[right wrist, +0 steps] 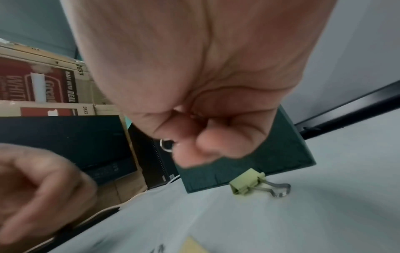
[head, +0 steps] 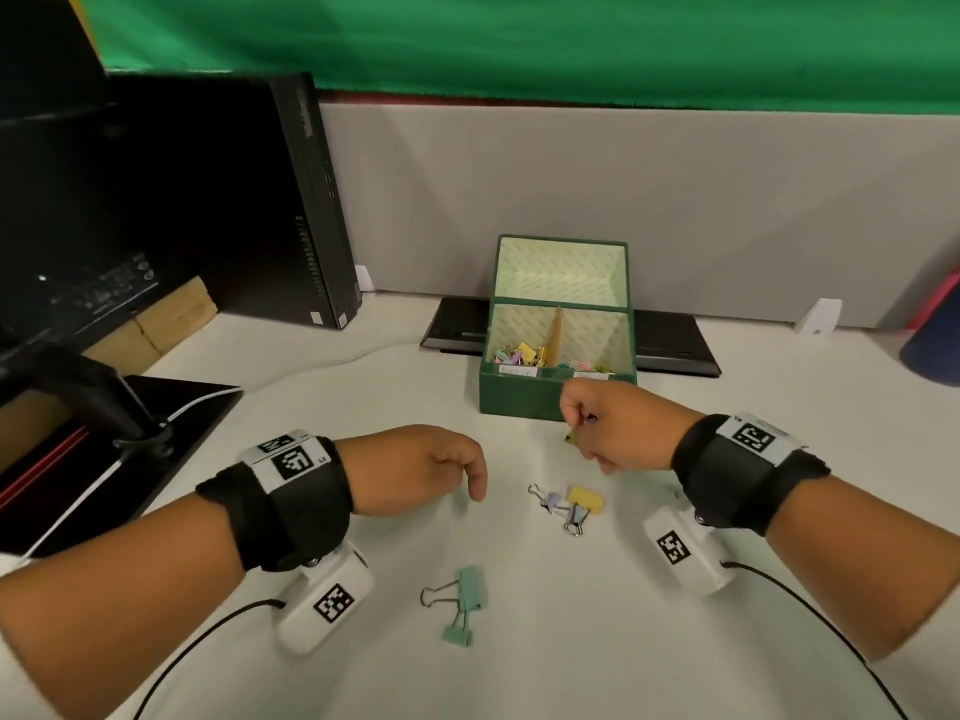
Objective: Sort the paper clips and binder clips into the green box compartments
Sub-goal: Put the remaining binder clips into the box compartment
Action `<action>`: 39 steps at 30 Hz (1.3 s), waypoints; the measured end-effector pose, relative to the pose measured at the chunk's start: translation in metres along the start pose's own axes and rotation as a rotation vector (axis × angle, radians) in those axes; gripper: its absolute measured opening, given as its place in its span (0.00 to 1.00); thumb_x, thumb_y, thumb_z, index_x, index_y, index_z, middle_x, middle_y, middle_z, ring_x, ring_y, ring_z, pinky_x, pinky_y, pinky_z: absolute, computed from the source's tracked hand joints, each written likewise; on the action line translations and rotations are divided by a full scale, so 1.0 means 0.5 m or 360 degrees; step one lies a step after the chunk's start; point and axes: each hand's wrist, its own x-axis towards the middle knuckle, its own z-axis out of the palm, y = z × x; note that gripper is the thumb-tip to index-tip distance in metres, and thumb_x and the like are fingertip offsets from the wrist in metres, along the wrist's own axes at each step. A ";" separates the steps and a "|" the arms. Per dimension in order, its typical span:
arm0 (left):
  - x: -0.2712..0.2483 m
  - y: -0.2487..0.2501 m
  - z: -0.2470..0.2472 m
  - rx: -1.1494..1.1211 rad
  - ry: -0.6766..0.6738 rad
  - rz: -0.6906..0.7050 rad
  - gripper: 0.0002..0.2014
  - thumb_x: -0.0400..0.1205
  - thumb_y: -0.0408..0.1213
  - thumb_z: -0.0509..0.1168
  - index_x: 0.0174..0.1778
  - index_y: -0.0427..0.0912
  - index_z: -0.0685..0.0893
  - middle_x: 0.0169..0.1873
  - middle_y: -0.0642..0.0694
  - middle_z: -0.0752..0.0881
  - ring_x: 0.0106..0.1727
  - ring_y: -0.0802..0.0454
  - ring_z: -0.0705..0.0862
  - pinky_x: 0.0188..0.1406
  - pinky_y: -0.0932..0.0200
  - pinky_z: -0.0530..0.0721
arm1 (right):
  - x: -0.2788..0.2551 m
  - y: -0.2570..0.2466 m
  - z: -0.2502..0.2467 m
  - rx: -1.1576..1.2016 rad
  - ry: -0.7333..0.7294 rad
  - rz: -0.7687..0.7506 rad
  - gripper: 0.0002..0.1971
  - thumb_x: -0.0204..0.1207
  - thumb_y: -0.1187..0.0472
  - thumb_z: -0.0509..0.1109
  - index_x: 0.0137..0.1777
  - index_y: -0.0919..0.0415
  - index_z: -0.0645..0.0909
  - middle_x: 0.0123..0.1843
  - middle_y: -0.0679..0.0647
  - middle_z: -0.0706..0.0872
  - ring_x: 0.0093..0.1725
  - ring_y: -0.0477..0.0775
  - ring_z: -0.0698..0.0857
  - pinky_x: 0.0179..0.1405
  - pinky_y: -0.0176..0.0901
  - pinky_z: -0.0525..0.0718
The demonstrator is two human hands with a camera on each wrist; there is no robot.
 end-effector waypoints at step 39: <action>0.243 0.030 -0.164 -0.1144 0.0667 -0.0540 0.04 0.83 0.32 0.65 0.43 0.39 0.79 0.32 0.43 0.77 0.28 0.51 0.73 0.26 0.59 0.75 | 0.164 -0.064 -0.114 0.0372 0.0520 0.0395 0.12 0.83 0.64 0.61 0.61 0.64 0.82 0.55 0.63 0.88 0.48 0.57 0.85 0.59 0.55 0.88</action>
